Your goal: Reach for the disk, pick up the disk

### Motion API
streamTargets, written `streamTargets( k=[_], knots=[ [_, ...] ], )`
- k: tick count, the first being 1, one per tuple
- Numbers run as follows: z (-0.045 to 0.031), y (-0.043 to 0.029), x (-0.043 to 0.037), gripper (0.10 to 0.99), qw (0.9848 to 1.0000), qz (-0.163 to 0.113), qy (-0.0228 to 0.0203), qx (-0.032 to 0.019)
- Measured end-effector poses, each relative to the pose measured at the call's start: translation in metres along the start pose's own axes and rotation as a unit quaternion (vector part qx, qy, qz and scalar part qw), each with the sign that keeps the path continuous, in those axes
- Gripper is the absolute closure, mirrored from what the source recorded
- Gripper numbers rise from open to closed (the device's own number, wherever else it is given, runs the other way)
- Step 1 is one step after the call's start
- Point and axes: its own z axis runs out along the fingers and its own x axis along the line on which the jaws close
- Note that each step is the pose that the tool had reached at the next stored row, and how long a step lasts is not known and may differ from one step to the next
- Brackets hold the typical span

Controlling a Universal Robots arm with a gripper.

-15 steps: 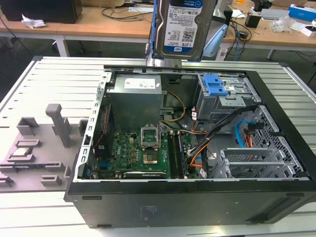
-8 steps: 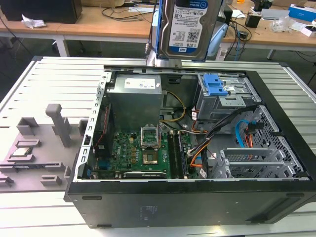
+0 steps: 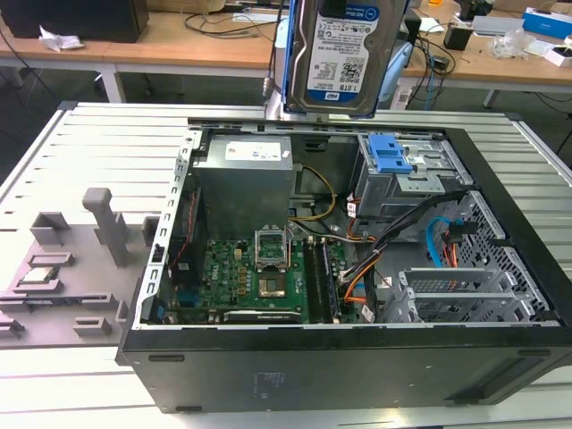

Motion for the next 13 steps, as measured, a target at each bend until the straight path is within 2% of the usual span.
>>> streamTargets(
  k=[13],
  knots=[
    [0.0012,-0.0012,0.0257,0.722,1.0000,0.001,0.0033,0.0001]
  ],
)
